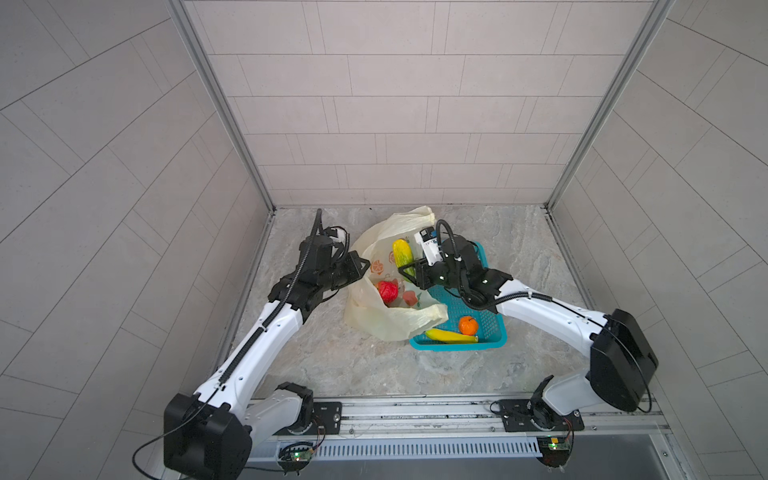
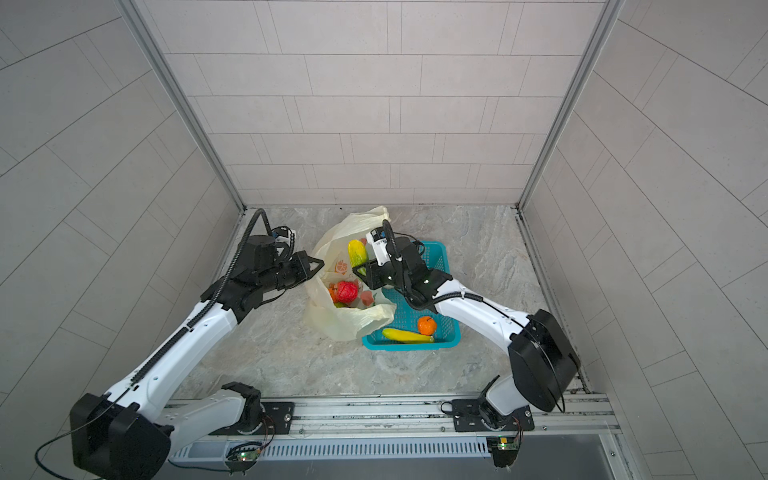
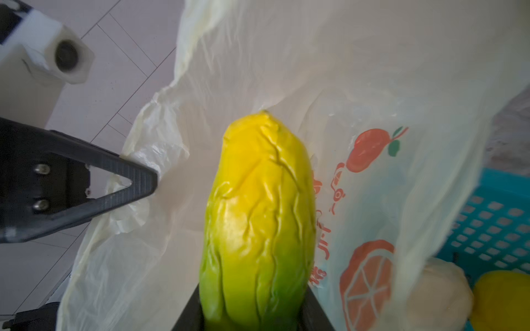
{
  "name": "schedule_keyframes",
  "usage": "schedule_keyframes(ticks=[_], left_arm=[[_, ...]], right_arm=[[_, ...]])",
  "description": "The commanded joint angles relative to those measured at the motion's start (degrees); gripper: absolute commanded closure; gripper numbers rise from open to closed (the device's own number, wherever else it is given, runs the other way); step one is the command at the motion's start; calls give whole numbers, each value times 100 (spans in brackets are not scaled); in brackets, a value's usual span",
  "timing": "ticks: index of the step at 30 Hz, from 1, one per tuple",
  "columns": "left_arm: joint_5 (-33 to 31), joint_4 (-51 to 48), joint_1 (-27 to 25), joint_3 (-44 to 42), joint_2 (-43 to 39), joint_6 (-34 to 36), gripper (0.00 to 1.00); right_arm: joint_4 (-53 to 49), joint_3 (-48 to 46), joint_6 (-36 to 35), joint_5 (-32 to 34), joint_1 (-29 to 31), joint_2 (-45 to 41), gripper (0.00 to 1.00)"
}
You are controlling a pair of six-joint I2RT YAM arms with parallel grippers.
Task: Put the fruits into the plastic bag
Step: 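Carry the chayote into the held-open bag and release it, then move the right gripper back to the basket and grasp the yellow fruit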
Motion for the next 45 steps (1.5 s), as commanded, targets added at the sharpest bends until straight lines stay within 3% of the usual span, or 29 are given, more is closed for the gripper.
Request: schedule_keyframes(ticks=[1,9,19,23,38,41,45], left_arm=[[78,196,24,-110,-129,-5,100],[116,238,15,-118,-115,-37,100],[134,237,15,-84,-14,-7,100],[126,247,17,-85,7,9,100],[63,215,17,-119,-43,12,100],[37,221,13,-112,-31,-2,100],[5,228,16,-107,-42,5,100]], right_arm=[[-6,383,78,-33,19,405,71],[-448,1026,198,795,3,1354,64],[-733,1287,182,989,-50,1617,42],[-748,1243,106,972,-48,1476,38],[-439,121,-280,-159,-90,-602,38],[-448,-236,-203,157,-161,-1227,37],[-492,-809,73,1108,-410,-2000,37]])
